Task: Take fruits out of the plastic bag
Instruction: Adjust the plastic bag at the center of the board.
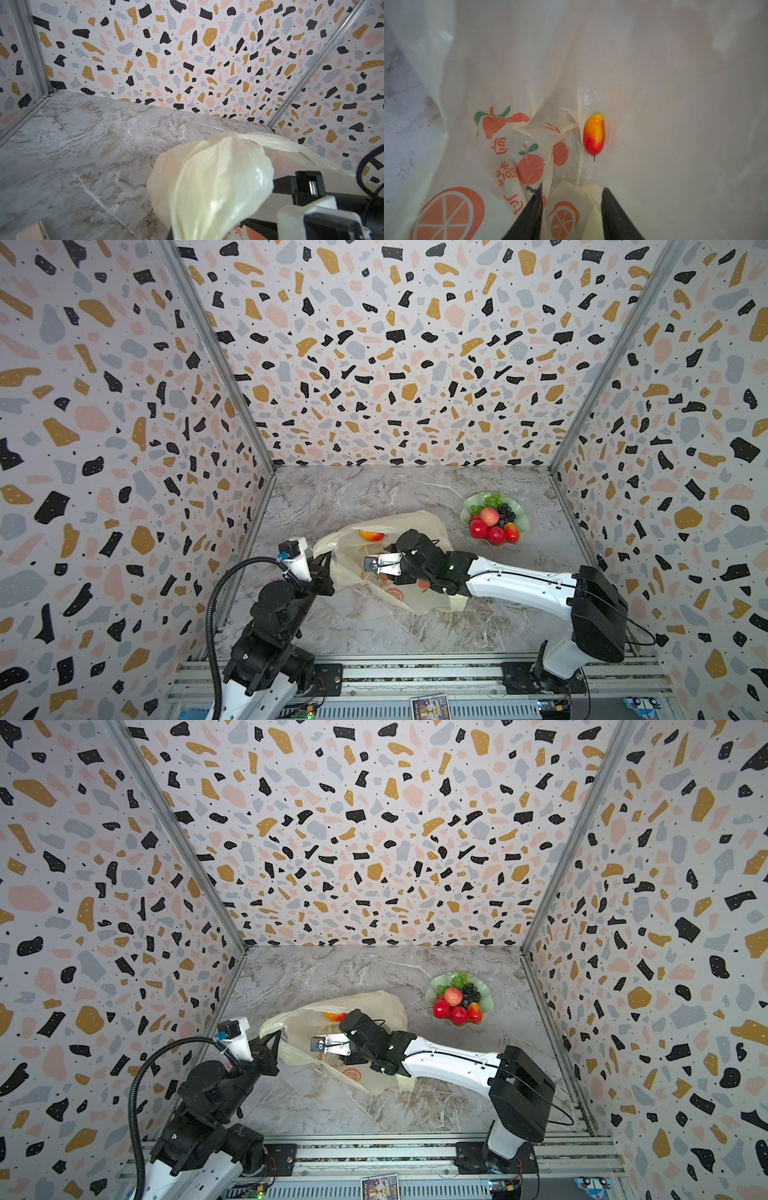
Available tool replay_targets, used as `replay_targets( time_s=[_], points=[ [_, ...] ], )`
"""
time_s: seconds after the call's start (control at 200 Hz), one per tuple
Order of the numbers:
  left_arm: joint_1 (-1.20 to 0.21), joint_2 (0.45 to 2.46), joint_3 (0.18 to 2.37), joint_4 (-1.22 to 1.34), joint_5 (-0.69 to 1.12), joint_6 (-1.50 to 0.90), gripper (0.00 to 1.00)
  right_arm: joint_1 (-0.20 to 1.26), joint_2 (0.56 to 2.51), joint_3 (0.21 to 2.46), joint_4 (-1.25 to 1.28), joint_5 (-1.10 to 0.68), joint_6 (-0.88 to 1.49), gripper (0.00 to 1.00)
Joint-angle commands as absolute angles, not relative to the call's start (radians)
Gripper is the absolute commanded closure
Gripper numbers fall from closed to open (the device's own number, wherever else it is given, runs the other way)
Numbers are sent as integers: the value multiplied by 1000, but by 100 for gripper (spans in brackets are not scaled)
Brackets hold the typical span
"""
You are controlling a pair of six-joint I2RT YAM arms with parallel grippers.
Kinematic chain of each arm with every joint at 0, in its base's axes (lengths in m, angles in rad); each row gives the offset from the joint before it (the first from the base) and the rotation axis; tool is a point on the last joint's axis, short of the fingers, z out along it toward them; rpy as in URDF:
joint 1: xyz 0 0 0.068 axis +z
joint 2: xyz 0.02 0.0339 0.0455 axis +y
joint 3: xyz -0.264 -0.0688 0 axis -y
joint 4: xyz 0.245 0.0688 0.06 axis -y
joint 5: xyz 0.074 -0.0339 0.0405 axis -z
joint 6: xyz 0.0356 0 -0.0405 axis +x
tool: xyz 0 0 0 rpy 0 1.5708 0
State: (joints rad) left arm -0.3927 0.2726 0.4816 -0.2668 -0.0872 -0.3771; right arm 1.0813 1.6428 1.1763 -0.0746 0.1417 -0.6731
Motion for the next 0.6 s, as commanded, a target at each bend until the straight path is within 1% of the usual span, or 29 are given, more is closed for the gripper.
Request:
replay_targets(
  time_s=[0.0, 0.145, 0.33, 0.426, 0.596],
  points=[
    [-387, 268, 464, -222, -92, -366, 91, 1075, 1663, 1229, -78, 180, -678, 52],
    [-387, 300, 470, -227, -77, -362, 92, 1062, 1694, 1237, -61, 196, -653, 50],
    [-387, 309, 472, -225, -66, -360, 92, 1029, 1719, 1250, -23, 175, -551, 46],
    [-387, 300, 471, -223, -64, -359, 92, 1013, 1757, 1294, -34, 177, -457, 44],
    [-387, 282, 468, -222, -66, -360, 93, 999, 1842, 1386, -82, 189, -253, 44]
  ],
)
